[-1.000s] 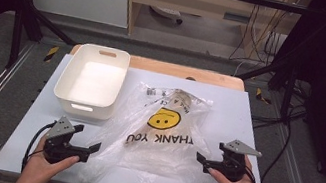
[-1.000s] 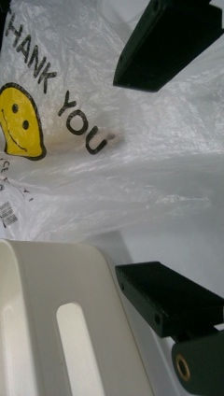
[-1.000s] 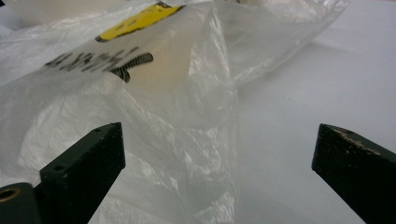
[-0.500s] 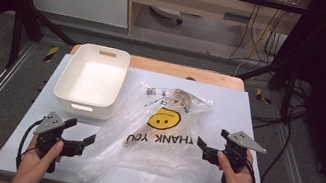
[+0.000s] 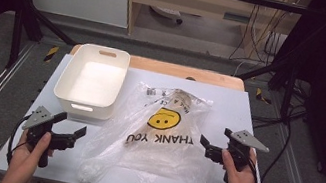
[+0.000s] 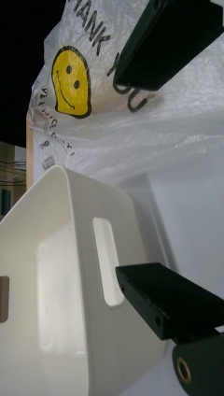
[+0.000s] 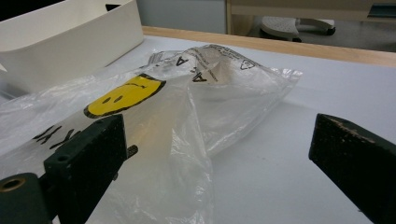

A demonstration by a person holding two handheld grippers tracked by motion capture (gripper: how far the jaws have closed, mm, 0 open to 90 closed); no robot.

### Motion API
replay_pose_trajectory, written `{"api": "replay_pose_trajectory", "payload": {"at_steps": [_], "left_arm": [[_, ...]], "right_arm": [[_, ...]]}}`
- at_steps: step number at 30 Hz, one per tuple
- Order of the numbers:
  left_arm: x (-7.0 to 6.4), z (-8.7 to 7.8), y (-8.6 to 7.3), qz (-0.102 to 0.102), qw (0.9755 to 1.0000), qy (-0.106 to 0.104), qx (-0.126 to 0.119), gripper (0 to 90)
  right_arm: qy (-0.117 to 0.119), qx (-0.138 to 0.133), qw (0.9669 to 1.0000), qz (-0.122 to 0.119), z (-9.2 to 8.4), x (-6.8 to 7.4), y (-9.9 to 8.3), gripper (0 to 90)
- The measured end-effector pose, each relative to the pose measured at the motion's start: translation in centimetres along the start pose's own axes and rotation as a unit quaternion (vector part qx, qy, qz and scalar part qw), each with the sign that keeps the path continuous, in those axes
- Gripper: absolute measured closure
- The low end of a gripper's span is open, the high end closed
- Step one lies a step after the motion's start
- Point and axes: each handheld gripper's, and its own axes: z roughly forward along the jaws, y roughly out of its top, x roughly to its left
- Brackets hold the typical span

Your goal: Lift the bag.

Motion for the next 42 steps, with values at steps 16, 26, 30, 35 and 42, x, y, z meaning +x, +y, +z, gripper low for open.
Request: {"api": "replay_pose_trajectory", "payload": {"at_steps": [16, 26, 30, 35, 42], "left_arm": [[3.1, -1.4, -0.2, -0.025, 0.9991, 0.034, -0.003, 7.6], [4.8, -1.9, -0.7, -0.037, 0.998, 0.051, 0.002, 7.7], [5.6, -2.1, -1.0, -0.039, 0.9976, 0.056, 0.007, 7.7], [6.2, -2.2, -1.3, -0.038, 0.9975, 0.058, 0.014, 7.8], [6.4, -1.5, -1.9, -0.034, 0.9974, 0.05, 0.039, 7.9]], "right_arm": [[-0.031, -0.014, 0.9992, 0.019, -1.8, -2.7, -0.5, 2.6], [-0.05, -0.015, 0.9981, 0.032, -2.2, -4.1, -1.3, 3.0], [-0.057, -0.006, 0.9977, 0.037, -2.1, -4.8, -1.9, 3.1], [-0.065, 0.004, 0.9971, 0.04, -2.2, -5.8, -2.6, 3.1], [-0.069, 0.037, 0.9962, 0.039, -1.8, -6.9, -4.0, 3.0]]}}
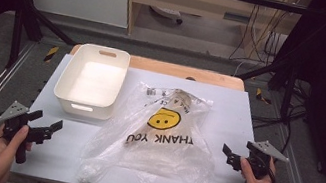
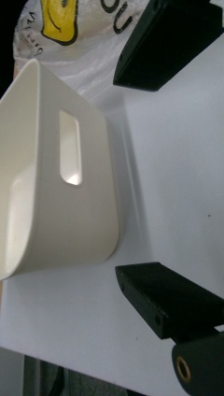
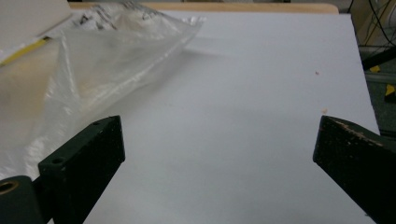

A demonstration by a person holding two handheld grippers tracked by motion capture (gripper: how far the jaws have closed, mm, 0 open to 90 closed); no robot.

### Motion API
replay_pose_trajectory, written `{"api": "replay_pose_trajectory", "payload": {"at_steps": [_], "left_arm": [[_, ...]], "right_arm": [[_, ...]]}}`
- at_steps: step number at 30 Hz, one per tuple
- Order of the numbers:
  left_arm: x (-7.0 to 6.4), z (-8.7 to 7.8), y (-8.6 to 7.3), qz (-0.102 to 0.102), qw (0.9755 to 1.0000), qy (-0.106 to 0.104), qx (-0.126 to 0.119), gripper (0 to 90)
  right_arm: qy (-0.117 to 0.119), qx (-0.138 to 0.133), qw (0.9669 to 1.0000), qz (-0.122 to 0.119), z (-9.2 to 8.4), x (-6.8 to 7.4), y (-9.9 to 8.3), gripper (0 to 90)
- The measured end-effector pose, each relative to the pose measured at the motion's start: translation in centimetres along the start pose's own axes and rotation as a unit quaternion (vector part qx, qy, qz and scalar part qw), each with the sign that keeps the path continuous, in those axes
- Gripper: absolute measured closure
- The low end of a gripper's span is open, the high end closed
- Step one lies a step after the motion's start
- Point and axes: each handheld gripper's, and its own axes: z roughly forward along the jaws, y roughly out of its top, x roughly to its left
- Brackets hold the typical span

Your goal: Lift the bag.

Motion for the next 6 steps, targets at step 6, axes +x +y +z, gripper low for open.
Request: {"api": "replay_pose_trajectory", "payload": {"at_steps": [6], "left_arm": [[-1.0, 1.6, -0.8, 0.026, 0.9985, -0.002, 0.048, 8.0]], "right_arm": [[-0.011, 0.04, 0.9991, 0.01, 1.4, -0.6, -1.3, 3.7]]}}
